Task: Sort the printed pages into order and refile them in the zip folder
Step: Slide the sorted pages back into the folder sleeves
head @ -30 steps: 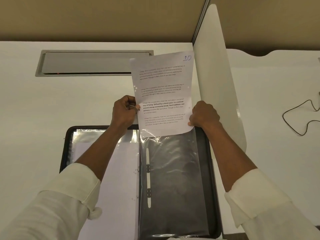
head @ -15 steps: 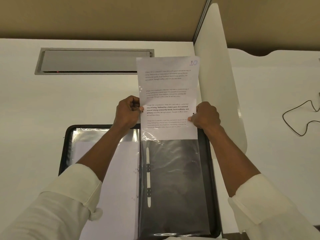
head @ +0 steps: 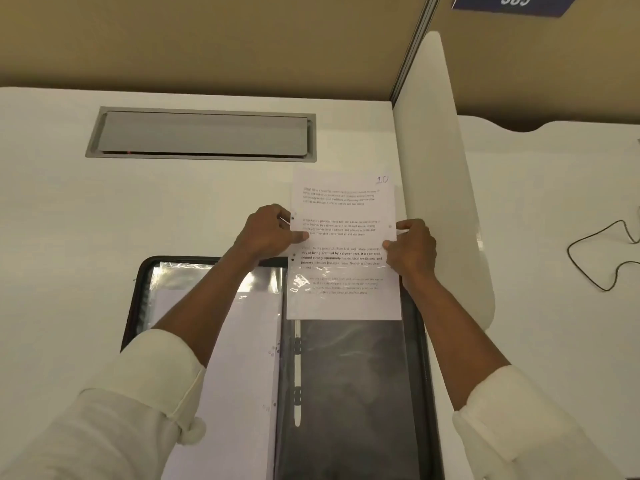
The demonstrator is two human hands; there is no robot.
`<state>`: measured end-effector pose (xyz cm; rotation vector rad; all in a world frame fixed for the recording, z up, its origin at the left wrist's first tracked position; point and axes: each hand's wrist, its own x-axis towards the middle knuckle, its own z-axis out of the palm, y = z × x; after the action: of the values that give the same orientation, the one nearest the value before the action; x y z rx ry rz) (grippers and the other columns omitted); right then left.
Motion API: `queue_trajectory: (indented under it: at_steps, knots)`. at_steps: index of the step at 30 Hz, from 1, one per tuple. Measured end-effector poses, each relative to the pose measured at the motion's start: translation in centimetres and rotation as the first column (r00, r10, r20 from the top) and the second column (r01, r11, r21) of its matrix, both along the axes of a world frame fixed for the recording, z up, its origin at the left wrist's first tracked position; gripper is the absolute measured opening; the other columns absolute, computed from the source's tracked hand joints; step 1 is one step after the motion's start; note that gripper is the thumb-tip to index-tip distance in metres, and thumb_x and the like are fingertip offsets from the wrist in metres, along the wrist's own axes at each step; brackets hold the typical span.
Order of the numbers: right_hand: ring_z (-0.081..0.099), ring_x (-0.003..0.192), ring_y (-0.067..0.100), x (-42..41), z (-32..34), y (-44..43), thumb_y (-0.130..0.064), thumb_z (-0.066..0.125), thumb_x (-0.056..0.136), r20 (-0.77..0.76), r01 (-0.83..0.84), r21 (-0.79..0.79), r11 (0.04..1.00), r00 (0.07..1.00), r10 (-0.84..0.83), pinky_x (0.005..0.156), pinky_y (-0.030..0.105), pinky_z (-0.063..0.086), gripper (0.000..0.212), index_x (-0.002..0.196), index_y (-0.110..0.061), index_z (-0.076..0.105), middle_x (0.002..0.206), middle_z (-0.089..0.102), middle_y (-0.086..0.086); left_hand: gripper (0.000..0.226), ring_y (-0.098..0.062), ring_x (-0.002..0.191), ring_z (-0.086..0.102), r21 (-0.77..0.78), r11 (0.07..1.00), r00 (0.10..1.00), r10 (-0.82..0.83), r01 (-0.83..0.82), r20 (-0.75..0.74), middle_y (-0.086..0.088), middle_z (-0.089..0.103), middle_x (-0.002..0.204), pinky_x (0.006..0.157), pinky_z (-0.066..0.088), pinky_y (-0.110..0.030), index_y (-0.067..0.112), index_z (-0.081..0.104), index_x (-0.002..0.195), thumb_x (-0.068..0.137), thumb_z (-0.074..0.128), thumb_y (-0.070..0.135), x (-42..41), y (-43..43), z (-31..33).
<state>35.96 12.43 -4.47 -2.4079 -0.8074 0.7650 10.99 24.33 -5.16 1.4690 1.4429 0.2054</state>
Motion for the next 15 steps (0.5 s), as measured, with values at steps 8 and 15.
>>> queue_trajectory:
  at_steps: [8,15]
  knots:
    - [0.063,0.100,0.024,0.02,-0.08,-0.13,-0.026,0.085,0.088,-0.074,0.047,0.006,0.999,0.996,-0.047,0.089,0.048,0.060,0.061,0.137,-0.015,0.050,0.109,0.059,0.000,0.037,-0.022,0.098,0.073,-0.029,0.998,0.998,0.061,-0.061,-0.009,-0.003,0.074,0.103,0.088,0.062,-0.041,0.015,0.066,0.107,0.079,0.090,0.008,0.60,0.95,0.00]
    - [0.060,0.095,0.023,-0.06,-0.03,0.58,-0.022,0.082,0.091,-0.041,0.039,0.041,0.998,0.998,-0.037,0.083,0.036,0.051,0.058,0.138,-0.014,0.048,0.110,0.065,0.003,0.038,-0.019,0.092,0.076,-0.110,0.980,0.983,-0.173,0.166,-0.058,0.002,0.079,0.099,0.093,0.062,-0.042,0.013,0.074,0.104,0.072,0.094,0.010,-0.17,0.35,-0.21]
